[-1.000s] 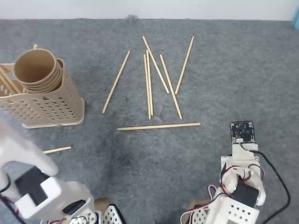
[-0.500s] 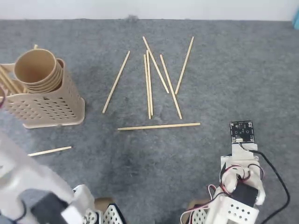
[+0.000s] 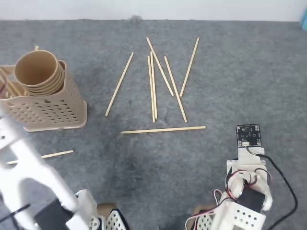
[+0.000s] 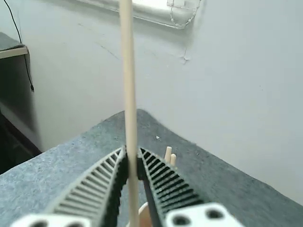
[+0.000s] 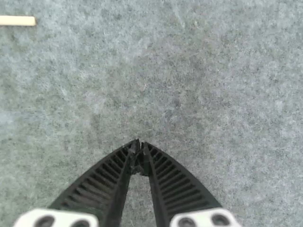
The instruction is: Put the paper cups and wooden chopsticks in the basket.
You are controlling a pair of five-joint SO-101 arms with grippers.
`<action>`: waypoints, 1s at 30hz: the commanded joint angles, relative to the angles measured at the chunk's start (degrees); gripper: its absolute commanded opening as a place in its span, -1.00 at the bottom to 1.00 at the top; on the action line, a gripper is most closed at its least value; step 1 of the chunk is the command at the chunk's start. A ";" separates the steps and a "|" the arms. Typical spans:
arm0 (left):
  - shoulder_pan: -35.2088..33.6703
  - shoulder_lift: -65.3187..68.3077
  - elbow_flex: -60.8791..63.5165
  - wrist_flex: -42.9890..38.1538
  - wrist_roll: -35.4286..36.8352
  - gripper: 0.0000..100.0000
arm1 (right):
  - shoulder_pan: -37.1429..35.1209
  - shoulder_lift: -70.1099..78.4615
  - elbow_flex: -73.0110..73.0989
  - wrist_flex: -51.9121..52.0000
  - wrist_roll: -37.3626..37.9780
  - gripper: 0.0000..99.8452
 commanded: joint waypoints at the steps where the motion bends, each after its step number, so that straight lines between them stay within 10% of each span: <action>1: 0.26 -1.93 3.82 -8.09 0.00 -0.97 | 0.84 -1.01 -0.35 0.40 0.88 -0.98; 9: -0.70 -1.93 12.44 -16.09 -5.80 -0.94 | 0.66 -1.01 -0.35 0.22 0.88 -0.98; 18: -3.25 -3.52 14.55 -16.18 -2.29 -0.47 | 0.66 -1.01 -0.26 0.04 0.88 -0.98; 30: -8.18 -37.27 28.26 -5.63 -2.20 -0.46 | 0.66 -1.01 -0.26 0.04 0.88 -0.98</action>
